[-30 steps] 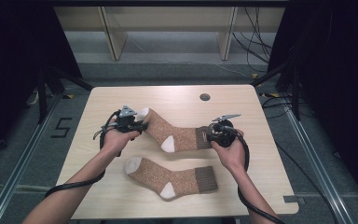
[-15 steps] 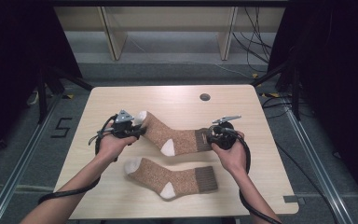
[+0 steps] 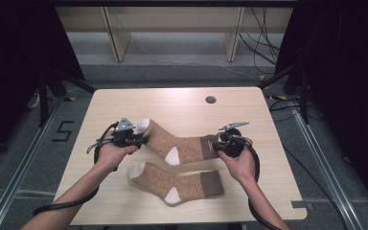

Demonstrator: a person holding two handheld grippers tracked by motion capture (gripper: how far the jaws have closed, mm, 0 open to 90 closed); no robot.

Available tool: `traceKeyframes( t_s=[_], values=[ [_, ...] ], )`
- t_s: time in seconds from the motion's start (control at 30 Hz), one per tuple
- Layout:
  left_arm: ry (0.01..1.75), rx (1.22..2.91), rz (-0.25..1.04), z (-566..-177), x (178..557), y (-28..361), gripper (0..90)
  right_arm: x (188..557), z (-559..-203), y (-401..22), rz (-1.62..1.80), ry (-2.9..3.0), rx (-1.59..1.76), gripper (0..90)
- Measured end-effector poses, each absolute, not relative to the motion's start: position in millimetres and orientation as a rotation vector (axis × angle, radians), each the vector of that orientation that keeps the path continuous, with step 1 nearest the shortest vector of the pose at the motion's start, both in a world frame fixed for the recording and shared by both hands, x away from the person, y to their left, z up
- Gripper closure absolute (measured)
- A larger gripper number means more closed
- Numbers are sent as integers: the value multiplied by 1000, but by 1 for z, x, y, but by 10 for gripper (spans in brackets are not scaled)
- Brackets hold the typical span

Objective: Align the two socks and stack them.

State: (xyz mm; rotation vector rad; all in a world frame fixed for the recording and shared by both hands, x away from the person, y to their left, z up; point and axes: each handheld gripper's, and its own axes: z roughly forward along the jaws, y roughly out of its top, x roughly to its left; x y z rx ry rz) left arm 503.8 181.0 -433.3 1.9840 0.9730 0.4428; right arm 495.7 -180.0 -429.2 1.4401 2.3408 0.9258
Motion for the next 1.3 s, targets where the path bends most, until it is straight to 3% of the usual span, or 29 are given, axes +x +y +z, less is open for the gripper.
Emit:
traceKeyframes(
  t_s=[1.3],
  values=[
    [899, 2012, 401, -436, 456, 189, 762, 454, -419, -179, 925, 2386, 1356, 850]
  ],
)
